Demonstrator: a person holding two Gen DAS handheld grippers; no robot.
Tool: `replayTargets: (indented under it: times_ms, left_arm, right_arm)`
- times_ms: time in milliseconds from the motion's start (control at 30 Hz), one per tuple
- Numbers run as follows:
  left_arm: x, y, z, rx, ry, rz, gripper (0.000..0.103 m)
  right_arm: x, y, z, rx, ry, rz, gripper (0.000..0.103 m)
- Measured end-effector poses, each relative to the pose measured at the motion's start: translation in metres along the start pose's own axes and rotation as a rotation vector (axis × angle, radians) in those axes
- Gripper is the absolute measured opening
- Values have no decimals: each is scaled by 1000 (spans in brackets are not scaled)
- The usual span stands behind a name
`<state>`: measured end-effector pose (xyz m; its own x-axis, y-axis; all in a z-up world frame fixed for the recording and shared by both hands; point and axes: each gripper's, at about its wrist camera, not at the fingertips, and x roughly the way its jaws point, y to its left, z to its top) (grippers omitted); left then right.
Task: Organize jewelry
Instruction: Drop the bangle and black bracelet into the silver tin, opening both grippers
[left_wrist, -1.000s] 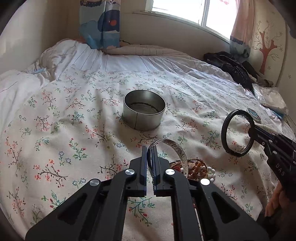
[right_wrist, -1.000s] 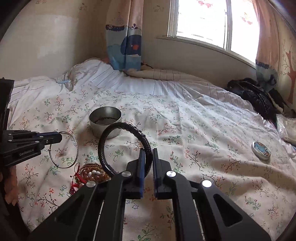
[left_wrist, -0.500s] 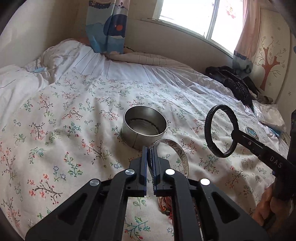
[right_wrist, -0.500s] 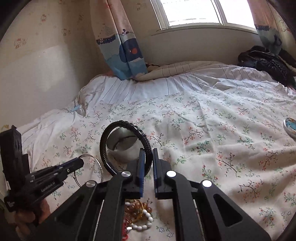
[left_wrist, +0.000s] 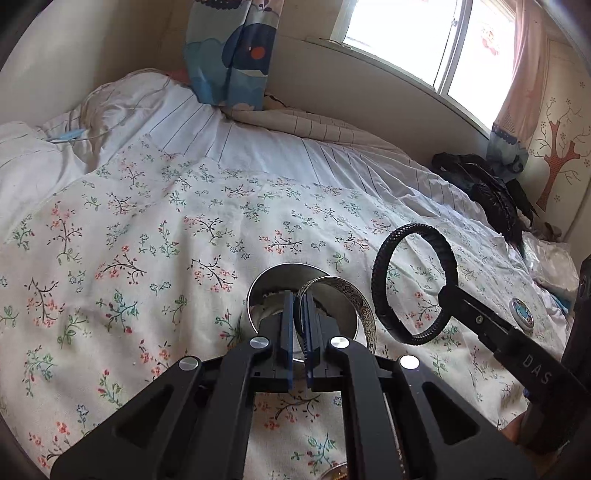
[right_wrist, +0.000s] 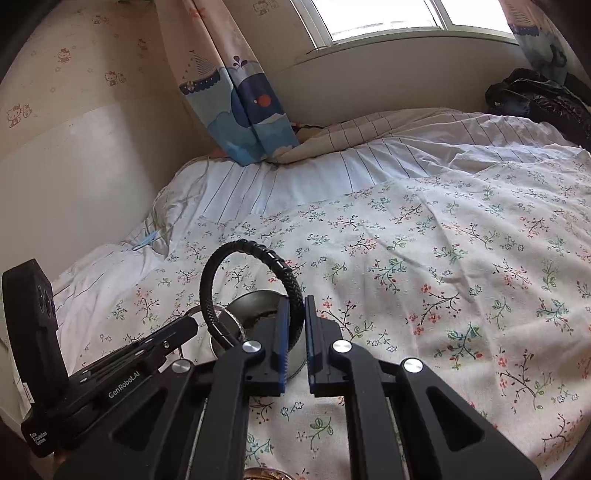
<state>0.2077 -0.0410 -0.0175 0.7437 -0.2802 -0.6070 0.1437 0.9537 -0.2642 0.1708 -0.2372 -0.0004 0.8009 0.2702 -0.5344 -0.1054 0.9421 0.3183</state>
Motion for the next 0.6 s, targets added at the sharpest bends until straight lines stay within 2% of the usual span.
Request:
replayTargets:
  times_ms: [333,433,600]
  left_arm:
    - [43,4,6,-30,85,13,6]
    - [41,15,8,-76,75,21,8]
    - [39,42,12,-179,56,52,26]
  right_arm:
    - [27,-5,3,-4,37,-37,11]
    - [36,-1,3,-9,52,-28,11]
    - [60,7,-3,-33,127,-13,11]
